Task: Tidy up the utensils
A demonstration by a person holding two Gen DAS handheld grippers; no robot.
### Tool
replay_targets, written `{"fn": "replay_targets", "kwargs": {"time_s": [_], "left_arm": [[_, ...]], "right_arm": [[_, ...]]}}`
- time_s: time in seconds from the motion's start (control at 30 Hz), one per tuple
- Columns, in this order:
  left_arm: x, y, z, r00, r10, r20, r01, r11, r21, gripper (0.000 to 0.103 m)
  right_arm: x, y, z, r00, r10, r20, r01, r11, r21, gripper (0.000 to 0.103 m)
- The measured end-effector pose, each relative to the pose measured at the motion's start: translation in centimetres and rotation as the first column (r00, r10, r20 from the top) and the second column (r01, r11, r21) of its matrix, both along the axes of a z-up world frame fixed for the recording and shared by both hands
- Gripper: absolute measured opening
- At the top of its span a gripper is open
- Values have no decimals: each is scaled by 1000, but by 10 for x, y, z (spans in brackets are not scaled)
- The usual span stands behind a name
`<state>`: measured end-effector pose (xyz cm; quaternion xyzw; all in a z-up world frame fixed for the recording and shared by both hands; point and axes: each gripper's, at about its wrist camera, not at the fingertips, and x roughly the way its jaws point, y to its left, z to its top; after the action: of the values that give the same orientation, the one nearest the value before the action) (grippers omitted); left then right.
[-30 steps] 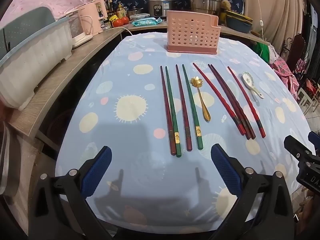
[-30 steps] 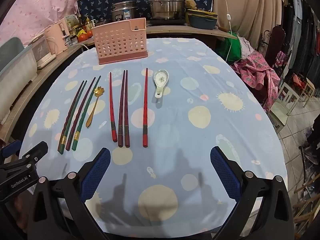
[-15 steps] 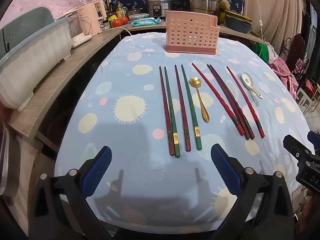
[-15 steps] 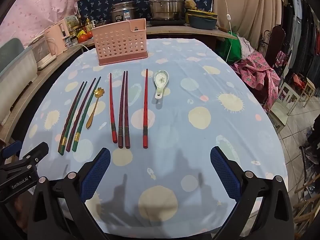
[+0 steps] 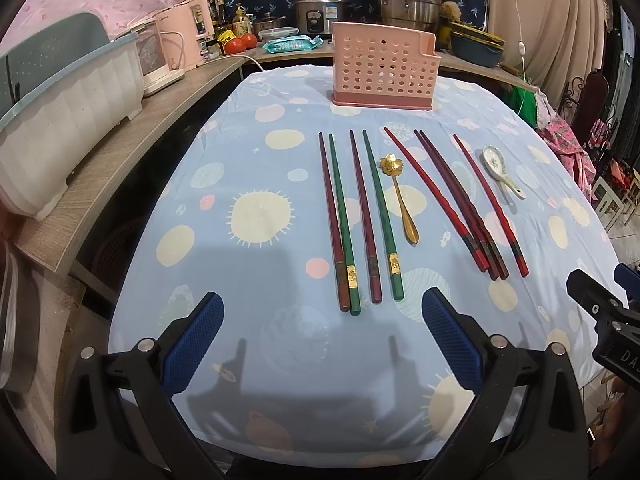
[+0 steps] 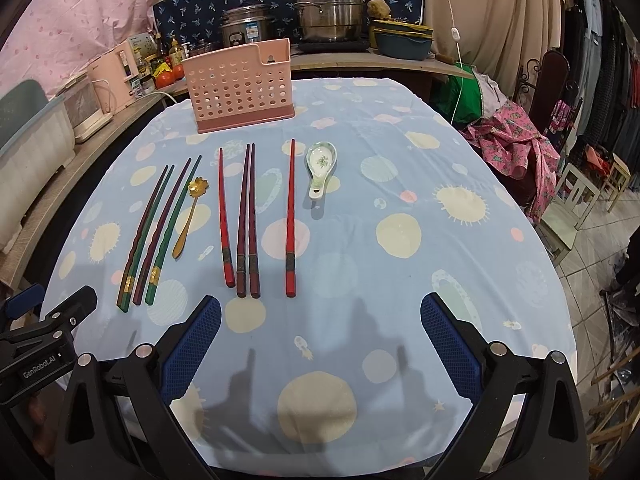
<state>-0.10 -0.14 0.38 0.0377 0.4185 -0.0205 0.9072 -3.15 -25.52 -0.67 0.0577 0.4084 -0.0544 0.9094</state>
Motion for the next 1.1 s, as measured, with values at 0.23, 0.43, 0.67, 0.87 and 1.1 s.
{"fn": "replay_targets", "kwargs": {"time_s": [0.23,0.43,0.67,0.87,1.1], "left_arm": [[0,0,1,1000,3,-1,-3,1000,-3,95],[0,-2,2,1000,4,-3,-4,1000,-5,95],[0,4,0,1000,4,-2,-4,1000,-6,95],[-1,6,-1,1000,5,-4,-5,1000,-8,95],[0,6,-3,1000,8,-9,-8,1000,-9,95]], "right_arm": [[-1,-2,0,1000,1,0,-1,1000,2,96],[-1,-1,0,1000,-1,1,1,1000,3,96],[-1,-1,0,1000,-1,1,1,1000,4,96],[-1,-2,0,1000,-2,1,2,1000,5,96],[-1,-2,0,1000,-2,1,2,1000,6,96]]}}
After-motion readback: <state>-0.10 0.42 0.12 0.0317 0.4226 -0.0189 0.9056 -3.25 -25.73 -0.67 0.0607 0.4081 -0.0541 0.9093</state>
